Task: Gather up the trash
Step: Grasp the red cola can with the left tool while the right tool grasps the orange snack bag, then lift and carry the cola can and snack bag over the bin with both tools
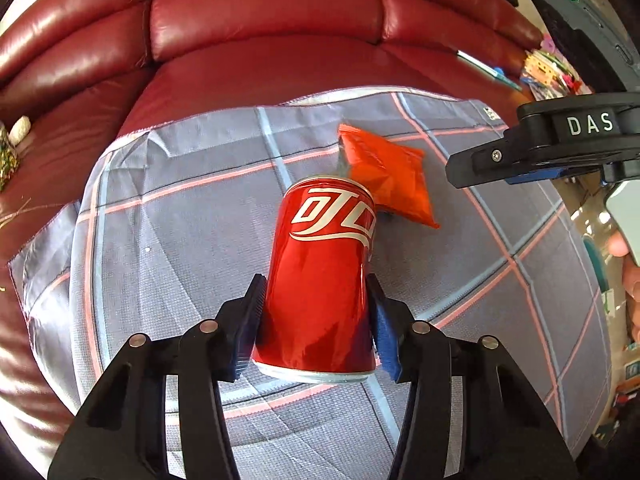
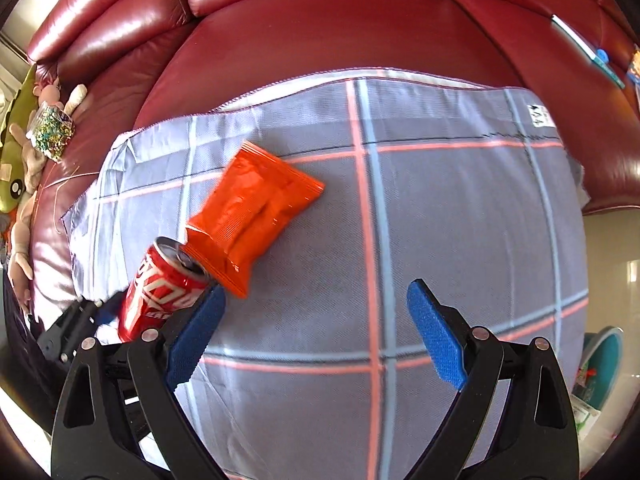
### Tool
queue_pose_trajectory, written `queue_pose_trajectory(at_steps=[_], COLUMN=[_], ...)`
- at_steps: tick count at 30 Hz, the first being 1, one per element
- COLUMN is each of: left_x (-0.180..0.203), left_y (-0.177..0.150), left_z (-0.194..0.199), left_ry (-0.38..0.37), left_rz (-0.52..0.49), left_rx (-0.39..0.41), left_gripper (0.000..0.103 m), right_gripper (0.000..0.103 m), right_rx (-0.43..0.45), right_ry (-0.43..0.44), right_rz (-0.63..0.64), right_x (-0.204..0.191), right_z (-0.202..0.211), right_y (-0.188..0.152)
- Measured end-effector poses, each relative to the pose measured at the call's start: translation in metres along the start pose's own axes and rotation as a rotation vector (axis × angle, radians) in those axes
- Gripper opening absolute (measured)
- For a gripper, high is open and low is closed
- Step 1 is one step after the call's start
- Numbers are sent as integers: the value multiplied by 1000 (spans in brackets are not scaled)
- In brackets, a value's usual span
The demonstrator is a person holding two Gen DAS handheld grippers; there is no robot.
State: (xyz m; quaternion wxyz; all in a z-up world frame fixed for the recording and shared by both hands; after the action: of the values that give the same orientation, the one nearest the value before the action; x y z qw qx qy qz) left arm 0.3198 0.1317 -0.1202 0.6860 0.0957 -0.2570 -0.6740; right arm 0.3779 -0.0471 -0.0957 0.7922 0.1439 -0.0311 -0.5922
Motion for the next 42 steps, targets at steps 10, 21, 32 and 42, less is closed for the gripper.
queue_pose_trajectory(at_steps=[10, 21, 32, 42], left_x=[-42, -45, -12, 78], left_y=[14, 15, -3, -28], left_z=[3, -10, 11, 34], left_ry=[20, 44, 51, -25], left_rz=[156, 183, 151, 55], left_rx=[27, 10, 46, 52], left_gripper=[52, 58, 54, 53], right_gripper=[88, 33, 26, 26], right_rx=[-23, 4, 59, 123], right_ry=[74, 6, 25, 49], right_rz=[-16, 50, 99, 50], right_x=[-32, -44, -24, 34], right_z=[-41, -60, -17, 42], right_y=[37, 44, -1, -72])
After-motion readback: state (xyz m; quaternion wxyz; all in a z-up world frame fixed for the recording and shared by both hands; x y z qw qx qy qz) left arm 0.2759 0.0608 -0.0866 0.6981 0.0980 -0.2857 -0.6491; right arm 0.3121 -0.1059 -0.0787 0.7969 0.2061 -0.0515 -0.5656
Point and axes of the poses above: each gripper's, at about its wrist camera, not at the fingertips, and z roughly against the way its jaws point, x to its right, y to its top, the point moved 1 cm from there along -z, roughly the way its jaws point, and after that the axes turned 13 degrees about z, right-handed, at the moved point
